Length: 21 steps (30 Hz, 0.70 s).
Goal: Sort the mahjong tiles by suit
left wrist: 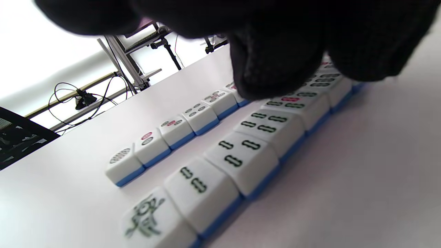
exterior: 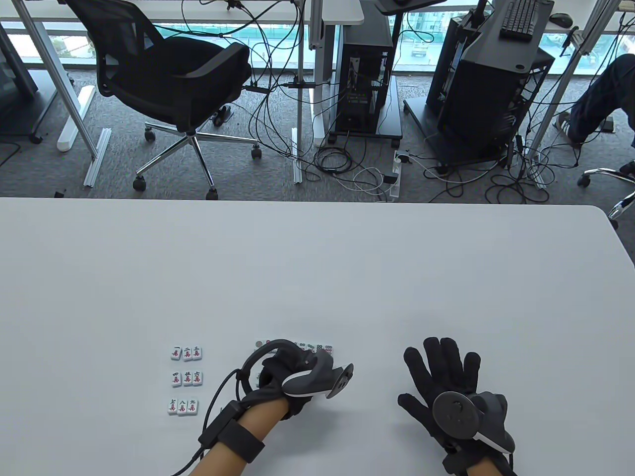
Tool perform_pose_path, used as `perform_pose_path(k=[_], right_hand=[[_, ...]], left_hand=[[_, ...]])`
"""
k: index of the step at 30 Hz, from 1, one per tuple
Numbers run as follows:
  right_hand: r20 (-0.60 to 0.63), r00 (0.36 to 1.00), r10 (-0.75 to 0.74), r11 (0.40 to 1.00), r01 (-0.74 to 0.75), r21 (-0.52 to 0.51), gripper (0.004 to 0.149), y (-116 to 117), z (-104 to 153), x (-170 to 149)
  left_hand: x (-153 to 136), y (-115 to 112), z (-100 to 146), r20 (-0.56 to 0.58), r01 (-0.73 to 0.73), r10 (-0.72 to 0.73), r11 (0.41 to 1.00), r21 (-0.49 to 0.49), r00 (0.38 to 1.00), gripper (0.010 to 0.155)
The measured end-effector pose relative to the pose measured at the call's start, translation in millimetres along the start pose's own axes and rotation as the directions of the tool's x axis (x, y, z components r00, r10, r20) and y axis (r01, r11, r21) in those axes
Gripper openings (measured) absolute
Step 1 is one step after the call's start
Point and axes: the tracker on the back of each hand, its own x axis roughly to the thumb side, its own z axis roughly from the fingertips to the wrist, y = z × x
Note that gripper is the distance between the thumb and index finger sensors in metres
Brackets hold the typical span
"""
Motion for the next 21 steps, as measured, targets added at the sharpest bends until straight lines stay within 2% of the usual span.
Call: perform_pose_path(k=[5, 13, 16, 21], right_hand=[[-0.003, 1.0, 0.007, 1.0, -0.007, 0.005, 0.077, 1, 0, 0], [-0.008, 1.0, 0.02, 1.0, -0.02, 0.009, 0.078, 0, 0, 0], [-0.008, 1.0, 0.025, 1.0, -0.025, 0.012, 0.077, 0, 0, 1], [-0.008, 1.0, 0.028, 1.0, -0.027, 0.013, 0.078, 0, 0, 1]], left_hand=[[-31, -6, 34, -0.034, -0.001, -0.001, 0.999, -0.039, 0.999, 0.063], [-73, -38, 90, -0.1, -0.07, 0.054, 0.983, -0.169, 0.994, 0.064], [-79, -51, 103, -0.118, -0.082, 0.06, 0.978, -0.19, 0.991, 0.065], [-79, -66, 109, -0.13, -0.095, 0.07, 0.975, -0.199, 0.989, 0.065]])
